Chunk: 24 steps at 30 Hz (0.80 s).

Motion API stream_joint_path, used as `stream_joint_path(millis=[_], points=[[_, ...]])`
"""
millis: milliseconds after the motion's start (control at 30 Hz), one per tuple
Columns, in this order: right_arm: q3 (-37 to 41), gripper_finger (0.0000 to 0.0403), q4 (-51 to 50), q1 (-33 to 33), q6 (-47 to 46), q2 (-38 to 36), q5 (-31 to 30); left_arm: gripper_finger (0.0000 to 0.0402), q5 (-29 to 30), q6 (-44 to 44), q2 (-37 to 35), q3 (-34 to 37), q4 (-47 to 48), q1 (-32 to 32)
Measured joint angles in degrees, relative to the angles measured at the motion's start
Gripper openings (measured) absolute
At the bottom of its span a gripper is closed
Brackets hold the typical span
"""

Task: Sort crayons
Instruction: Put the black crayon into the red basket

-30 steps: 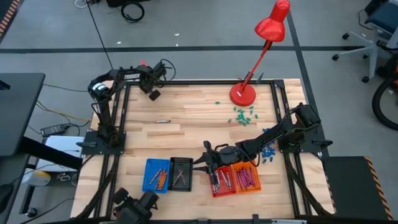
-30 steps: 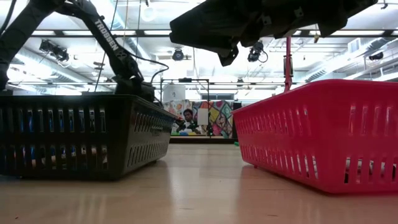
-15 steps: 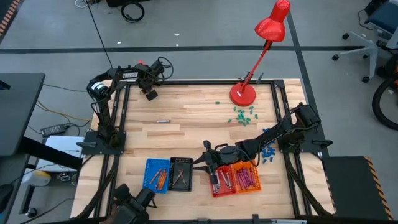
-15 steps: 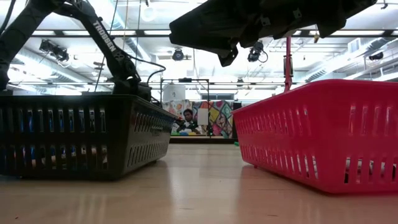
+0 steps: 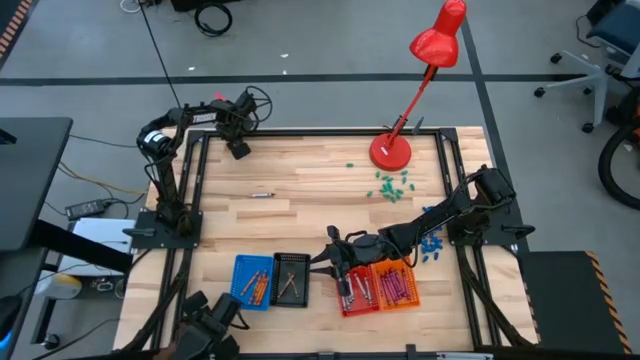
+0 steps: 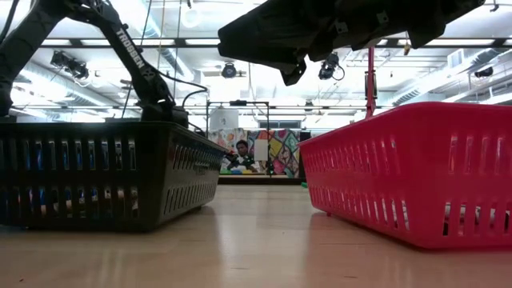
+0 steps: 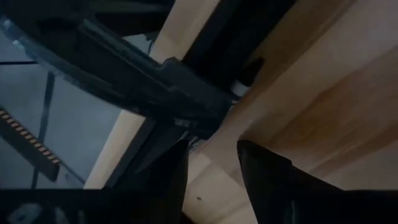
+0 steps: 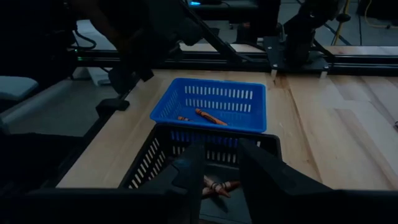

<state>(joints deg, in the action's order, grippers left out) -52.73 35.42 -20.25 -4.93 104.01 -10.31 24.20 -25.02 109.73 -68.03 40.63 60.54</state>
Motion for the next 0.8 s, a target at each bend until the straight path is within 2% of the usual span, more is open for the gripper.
stream_joint_path(millis=[300,500,567,700,800], points=[[0.0,0.0102,0.0,0.0,0.1,0.0,1.2,0.0155,-1.9,0.2,0.0,0.0,-0.2,0.5],[0.0,0.0102,0.0,-0.1,0.2,0.0,1.4,0.0155,-5.9,0.2,0.0,-0.2,0.7,1.3],[0.0,0.0102,0.0,-0.1,0.2,0.0,1.4,0.0155,-6.8,0.5,0.0,-0.6,3.2,0.8],[0.0,0.0102,0.0,0.0,0.6,0.0,1.4,0.0155,-9.0,2.2,0.2,-2.9,14.6,-1.6],[0.0,0.0102,0.1,0.0,0.6,0.0,1.3,0.0155,-8.6,3.1,0.2,-5.1,17.9,-3.5]])
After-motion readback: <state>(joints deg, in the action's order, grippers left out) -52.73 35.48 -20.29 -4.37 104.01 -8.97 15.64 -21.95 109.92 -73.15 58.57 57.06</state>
